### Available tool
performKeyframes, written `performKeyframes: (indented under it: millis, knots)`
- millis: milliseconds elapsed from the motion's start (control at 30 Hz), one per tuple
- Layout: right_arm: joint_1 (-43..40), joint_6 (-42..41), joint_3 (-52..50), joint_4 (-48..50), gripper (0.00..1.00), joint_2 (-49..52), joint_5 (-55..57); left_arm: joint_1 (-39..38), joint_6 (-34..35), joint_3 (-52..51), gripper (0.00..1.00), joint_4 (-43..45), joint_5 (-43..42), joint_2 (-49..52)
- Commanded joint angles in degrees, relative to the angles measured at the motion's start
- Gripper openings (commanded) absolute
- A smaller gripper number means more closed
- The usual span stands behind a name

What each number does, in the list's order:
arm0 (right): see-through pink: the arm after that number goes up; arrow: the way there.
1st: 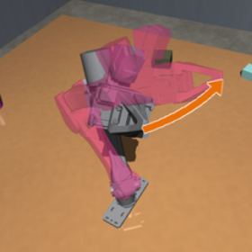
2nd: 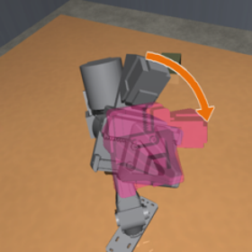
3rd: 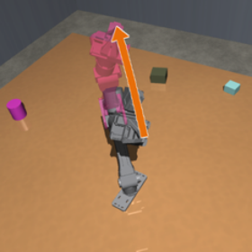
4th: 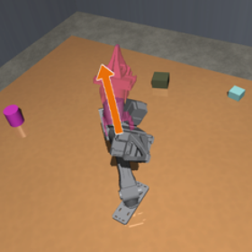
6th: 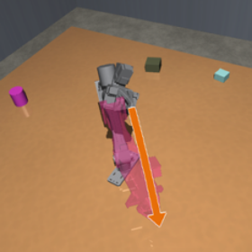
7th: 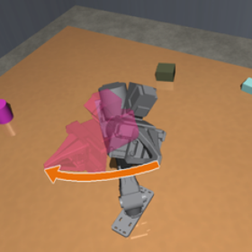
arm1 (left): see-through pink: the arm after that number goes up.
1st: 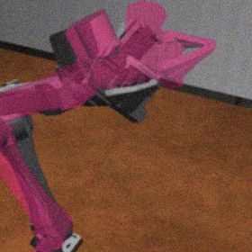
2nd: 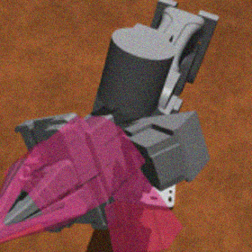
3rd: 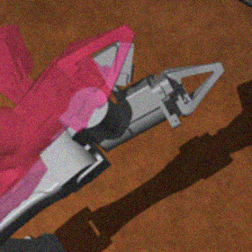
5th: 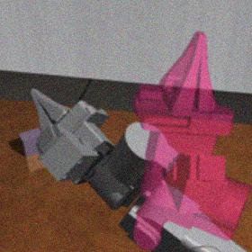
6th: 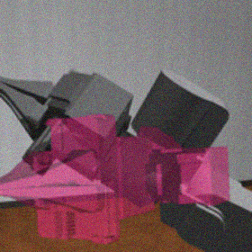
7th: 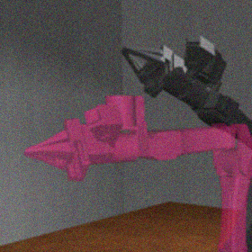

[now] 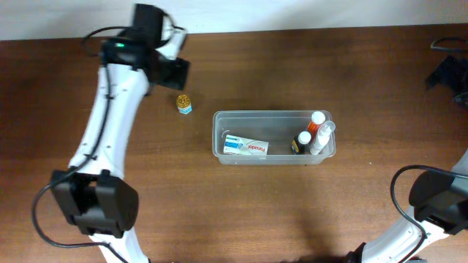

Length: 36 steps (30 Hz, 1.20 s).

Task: Pack container
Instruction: 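Open the left gripper and move it left toward the amber jar, then lower the left gripper and close it on the amber jar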

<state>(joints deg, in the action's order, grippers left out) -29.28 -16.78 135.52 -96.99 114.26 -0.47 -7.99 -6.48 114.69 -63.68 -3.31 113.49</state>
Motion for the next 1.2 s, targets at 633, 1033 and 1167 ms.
performKeyframes:
  millis: [633,1033,1167]
  knots:
    - [0.0,-0.7,-0.3,-0.3,0.98,-0.6,-0.2,0.9,2.6,-1.7,0.70,0.7,-2.9,13.9]
    - [0.0,-0.6,-0.3,-0.3,0.98,-0.6,-0.2,-2.0,11.9,-1.7,0.70,3.5,2.3,15.1]
    - [0.0,-0.6,-0.3,-0.3,0.98,-0.6,-0.2,-2.1,15.0,-1.8,0.70,3.4,3.0,17.2]
